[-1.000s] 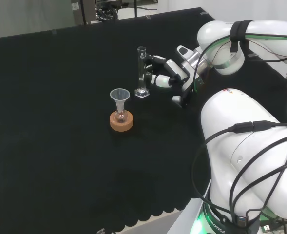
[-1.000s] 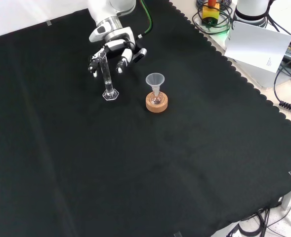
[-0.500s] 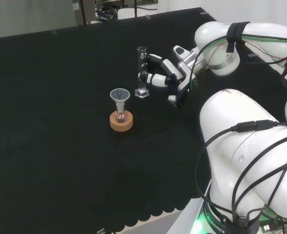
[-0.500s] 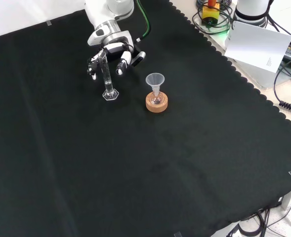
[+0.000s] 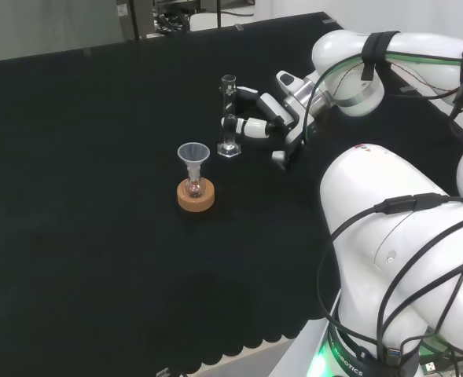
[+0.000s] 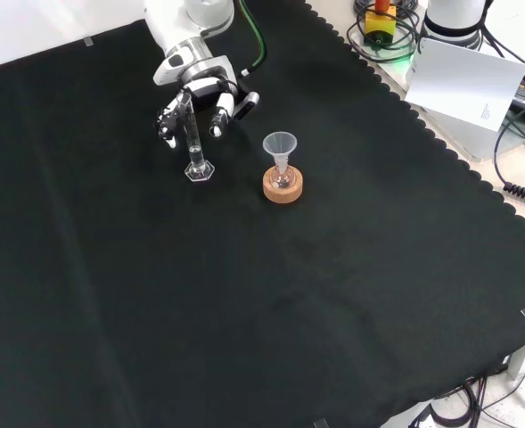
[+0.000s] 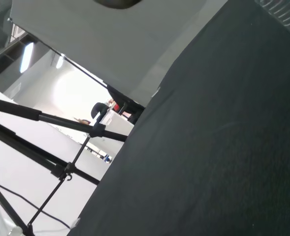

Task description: Pick up the graduated cylinder.

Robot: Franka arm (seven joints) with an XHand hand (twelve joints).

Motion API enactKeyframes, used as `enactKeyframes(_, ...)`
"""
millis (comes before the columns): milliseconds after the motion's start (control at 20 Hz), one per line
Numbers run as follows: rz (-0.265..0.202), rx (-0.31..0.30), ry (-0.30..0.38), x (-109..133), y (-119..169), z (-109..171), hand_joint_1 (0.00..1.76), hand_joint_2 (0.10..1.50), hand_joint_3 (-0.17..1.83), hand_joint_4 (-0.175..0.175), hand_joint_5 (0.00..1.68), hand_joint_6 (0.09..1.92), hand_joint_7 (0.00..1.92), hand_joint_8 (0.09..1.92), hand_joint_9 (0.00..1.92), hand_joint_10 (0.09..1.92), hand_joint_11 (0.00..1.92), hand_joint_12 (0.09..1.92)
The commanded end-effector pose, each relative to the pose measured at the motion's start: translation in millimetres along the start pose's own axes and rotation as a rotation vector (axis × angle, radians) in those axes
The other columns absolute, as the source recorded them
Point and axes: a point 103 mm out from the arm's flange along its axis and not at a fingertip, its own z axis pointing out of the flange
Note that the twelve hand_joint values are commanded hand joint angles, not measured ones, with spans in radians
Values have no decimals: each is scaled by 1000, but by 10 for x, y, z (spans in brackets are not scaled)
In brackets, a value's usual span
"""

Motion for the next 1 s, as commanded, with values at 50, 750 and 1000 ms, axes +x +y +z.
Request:
enactKeyframes(50, -10, 8, 2, -4, 18, 4, 951, 973, -175, -3, 521, 87, 463, 562, 673, 519, 343, 1299)
enactKeyframes(750, -2, 7, 14, -34, 20, 125, 1006, 994, -175, 17, 669, 104, 561, 546, 785, 461, 478, 1237)
enactKeyframes(1000, 8, -13, 13, -48, 29, 128, 992, 1019, -175, 21, 692, 118, 567, 544, 794, 452, 495, 1230)
